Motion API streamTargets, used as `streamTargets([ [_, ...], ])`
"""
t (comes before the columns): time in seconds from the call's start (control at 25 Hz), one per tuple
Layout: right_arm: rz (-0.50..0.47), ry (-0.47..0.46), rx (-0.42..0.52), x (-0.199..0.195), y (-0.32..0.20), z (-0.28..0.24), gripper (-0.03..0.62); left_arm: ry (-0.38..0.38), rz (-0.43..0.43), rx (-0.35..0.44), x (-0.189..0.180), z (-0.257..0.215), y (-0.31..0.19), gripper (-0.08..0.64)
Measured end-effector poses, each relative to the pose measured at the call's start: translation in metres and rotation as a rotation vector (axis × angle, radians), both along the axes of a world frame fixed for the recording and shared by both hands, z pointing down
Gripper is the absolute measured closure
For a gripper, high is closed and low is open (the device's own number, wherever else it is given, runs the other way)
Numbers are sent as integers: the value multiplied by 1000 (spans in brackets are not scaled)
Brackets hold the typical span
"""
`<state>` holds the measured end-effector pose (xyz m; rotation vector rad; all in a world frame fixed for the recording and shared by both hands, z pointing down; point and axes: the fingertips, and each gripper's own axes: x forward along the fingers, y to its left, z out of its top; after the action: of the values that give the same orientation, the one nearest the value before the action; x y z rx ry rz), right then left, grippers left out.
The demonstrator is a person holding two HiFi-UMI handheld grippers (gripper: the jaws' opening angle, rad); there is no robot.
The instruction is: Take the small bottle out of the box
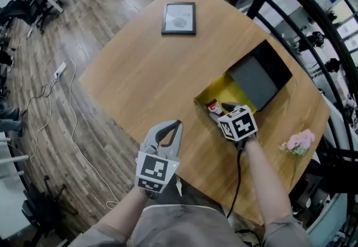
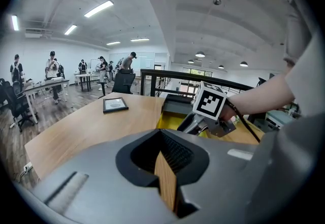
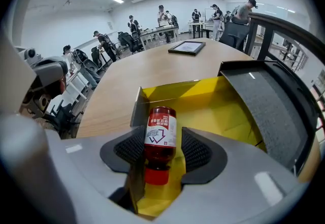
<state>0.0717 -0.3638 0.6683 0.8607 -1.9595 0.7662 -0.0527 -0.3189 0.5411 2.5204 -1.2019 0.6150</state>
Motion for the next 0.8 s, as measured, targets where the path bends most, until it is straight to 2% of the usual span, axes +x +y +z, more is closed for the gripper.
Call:
streamTargets([
  [0.2, 22, 6, -11, 1, -5, 8, 380, -2, 7, -11, 0, 9, -4, 560],
  [0.52, -2, 39, -11, 2, -6, 9, 376, -8, 7, -8, -4, 6, -7, 560],
  [0.68, -3, 68, 31, 3, -7, -1, 376, -1, -7, 0, -9, -1, -11, 560],
  [0.8, 24, 40, 76, 4, -11, -19, 378, 1, -6, 19, -9, -11, -13, 560],
])
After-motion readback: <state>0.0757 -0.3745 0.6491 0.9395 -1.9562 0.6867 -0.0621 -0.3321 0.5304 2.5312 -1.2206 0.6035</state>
